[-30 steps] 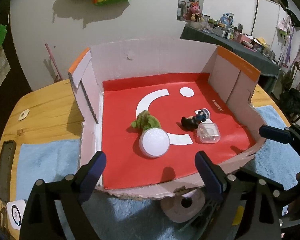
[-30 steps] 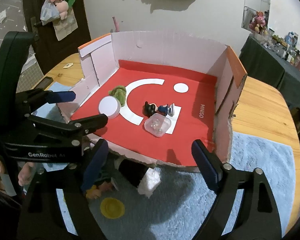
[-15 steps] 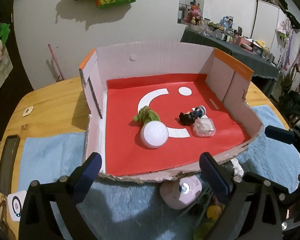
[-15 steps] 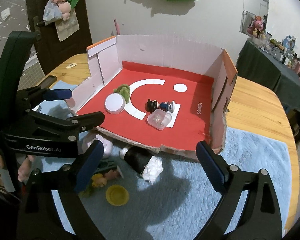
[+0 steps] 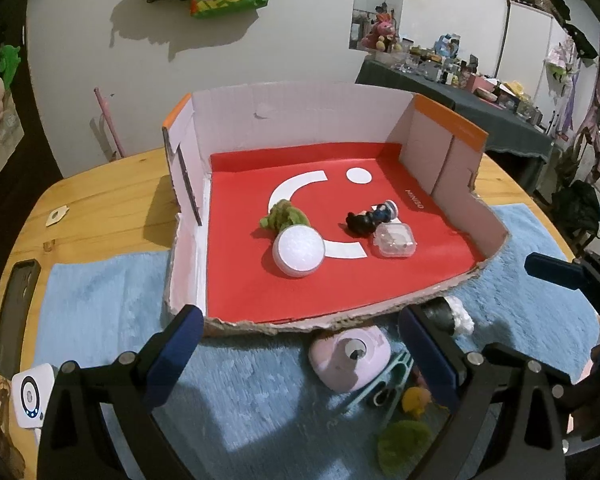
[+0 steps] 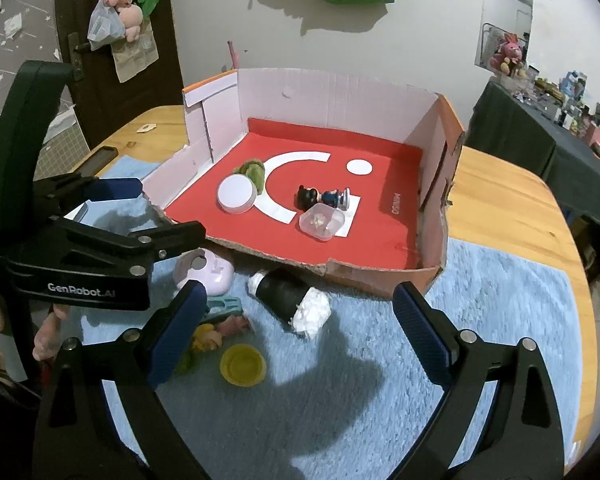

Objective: Organize objects
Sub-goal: 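Withdraw both grippers from the box back over the items on the rug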

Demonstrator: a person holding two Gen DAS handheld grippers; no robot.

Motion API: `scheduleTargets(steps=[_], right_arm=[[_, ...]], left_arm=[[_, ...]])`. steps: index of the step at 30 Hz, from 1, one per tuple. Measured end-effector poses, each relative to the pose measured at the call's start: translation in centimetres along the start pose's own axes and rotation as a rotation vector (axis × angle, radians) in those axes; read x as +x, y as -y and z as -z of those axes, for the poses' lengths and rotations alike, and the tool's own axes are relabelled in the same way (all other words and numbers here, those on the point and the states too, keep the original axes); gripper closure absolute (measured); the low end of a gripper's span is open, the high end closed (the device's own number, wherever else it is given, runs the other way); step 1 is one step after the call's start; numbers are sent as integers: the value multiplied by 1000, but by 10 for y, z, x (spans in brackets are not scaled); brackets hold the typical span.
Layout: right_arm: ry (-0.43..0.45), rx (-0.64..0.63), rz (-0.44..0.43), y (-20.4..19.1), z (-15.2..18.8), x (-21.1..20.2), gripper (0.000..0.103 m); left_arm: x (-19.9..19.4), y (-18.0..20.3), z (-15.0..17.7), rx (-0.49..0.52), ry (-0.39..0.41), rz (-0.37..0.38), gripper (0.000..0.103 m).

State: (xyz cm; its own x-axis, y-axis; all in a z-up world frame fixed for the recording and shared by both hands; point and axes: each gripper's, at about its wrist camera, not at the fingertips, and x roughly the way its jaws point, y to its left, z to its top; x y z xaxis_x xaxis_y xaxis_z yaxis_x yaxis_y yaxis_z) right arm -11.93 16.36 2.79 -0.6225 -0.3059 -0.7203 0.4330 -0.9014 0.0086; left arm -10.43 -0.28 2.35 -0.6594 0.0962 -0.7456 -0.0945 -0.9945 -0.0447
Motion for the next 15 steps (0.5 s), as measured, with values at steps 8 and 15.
scheduleTargets(steps=[8,15], right_arm=[[-5,-3,4,-2,8,-3,5],[-5,5,6,-1,11,-5,4]], left_arm=[[1,5,7,11,-18,7,0],[3,6,13,11,-34,9,0]])
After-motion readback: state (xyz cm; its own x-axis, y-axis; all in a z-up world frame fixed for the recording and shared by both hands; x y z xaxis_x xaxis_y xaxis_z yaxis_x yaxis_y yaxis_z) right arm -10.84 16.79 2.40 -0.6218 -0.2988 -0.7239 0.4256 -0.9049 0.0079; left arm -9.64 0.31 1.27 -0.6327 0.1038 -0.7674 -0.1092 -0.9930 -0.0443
